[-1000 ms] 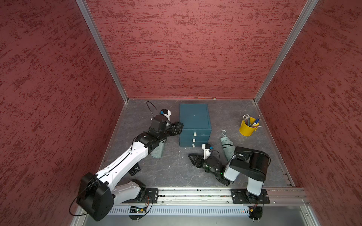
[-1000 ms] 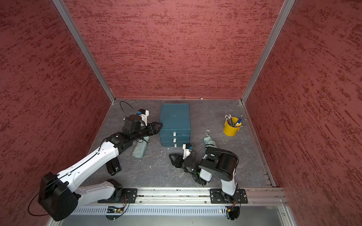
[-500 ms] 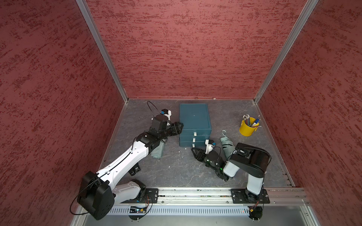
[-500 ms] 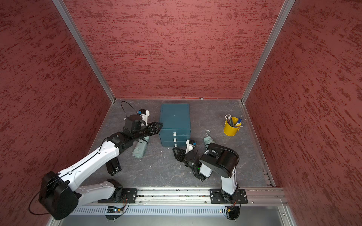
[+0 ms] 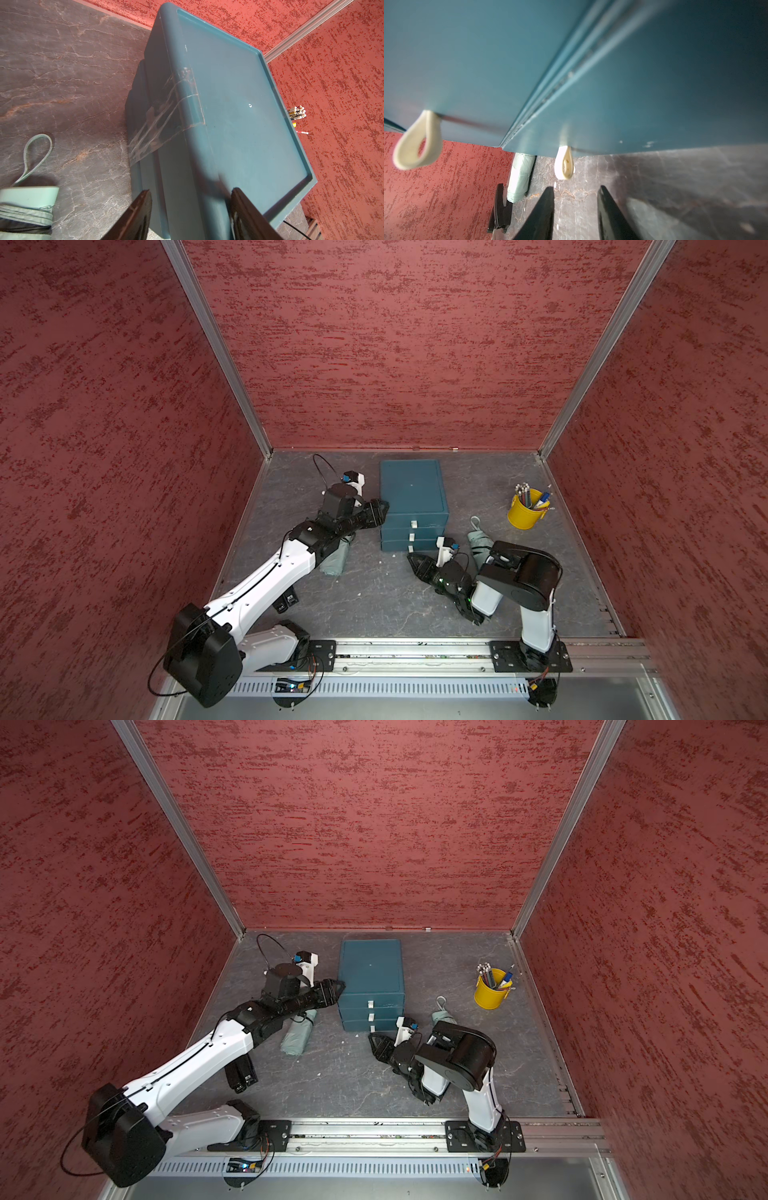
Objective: Place the umbrella in the drawer by color
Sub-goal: Open the drawer in the storage box.
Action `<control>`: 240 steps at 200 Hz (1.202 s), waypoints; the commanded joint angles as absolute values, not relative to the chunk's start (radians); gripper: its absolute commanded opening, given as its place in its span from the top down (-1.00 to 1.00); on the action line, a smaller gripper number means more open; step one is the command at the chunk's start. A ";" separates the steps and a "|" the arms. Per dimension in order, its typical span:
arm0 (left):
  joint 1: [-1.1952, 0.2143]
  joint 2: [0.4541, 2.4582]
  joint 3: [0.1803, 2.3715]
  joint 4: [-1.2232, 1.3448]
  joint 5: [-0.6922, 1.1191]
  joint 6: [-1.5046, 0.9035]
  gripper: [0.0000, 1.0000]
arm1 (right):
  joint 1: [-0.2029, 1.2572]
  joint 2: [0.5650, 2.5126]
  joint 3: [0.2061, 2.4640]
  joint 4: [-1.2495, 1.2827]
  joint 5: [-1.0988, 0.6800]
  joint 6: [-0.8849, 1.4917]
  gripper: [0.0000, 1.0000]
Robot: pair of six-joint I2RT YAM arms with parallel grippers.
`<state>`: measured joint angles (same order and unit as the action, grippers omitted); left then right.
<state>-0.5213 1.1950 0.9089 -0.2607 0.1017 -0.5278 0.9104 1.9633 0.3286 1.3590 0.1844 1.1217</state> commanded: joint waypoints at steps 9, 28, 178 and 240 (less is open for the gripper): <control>-0.529 1.221 0.904 -0.376 0.076 -0.473 -0.20 | 0.890 1.962 0.369 1.402 0.215 1.094 0.28; -0.532 1.232 0.909 -0.383 0.079 -0.465 -0.13 | 0.890 1.959 0.370 1.401 0.236 1.091 0.30; -0.537 1.229 0.905 -0.389 0.066 -0.443 -0.08 | 0.859 1.963 0.381 1.347 0.205 1.118 0.86; -0.538 1.238 0.914 -0.407 0.033 -0.475 -0.08 | 0.870 1.829 0.311 1.162 0.170 1.113 1.00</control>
